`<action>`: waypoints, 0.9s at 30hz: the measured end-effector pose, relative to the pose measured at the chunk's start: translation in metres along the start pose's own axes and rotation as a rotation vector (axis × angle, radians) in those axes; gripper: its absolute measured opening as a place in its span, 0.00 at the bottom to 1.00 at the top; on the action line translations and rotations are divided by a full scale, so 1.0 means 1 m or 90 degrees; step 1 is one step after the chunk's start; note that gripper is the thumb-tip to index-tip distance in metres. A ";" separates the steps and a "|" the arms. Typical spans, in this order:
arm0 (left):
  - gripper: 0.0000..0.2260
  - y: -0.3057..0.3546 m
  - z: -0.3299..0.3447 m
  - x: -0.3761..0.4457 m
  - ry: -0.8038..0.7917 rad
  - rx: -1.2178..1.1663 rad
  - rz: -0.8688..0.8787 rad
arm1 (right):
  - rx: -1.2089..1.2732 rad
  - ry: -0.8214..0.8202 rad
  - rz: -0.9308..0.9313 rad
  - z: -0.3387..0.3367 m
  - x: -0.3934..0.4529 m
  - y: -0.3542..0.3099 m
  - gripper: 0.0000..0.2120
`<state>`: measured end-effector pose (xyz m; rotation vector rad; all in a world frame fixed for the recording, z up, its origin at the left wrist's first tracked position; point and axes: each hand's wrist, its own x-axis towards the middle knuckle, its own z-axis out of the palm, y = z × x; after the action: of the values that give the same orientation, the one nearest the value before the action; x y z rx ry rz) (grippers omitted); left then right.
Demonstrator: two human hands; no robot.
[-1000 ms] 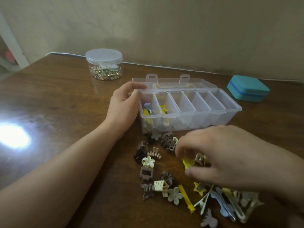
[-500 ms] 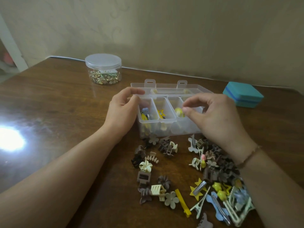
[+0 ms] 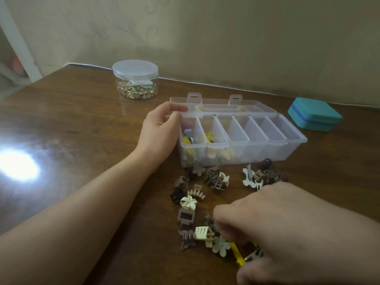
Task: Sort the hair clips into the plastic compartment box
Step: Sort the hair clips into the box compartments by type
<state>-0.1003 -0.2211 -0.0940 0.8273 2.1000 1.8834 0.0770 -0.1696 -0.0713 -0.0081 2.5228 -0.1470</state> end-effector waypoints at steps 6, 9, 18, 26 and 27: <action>0.13 0.000 0.000 0.000 0.001 -0.006 0.003 | -0.046 0.234 -0.056 -0.021 -0.049 0.003 0.10; 0.13 0.000 -0.001 0.001 -0.004 -0.003 0.004 | -0.006 0.285 -0.010 -0.025 -0.055 0.021 0.08; 0.13 0.001 0.000 -0.001 0.000 0.000 -0.002 | 0.253 0.729 0.111 -0.035 -0.025 0.060 0.02; 0.13 0.004 0.000 -0.003 -0.004 0.009 0.002 | 0.155 0.443 -0.006 -0.036 -0.059 0.046 0.03; 0.13 0.004 0.001 -0.003 -0.004 0.011 0.003 | 0.121 0.309 -0.006 -0.037 -0.065 0.041 0.06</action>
<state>-0.0964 -0.2220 -0.0906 0.8412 2.1154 1.8662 0.1103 -0.1227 -0.0080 0.1029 2.9798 -0.4384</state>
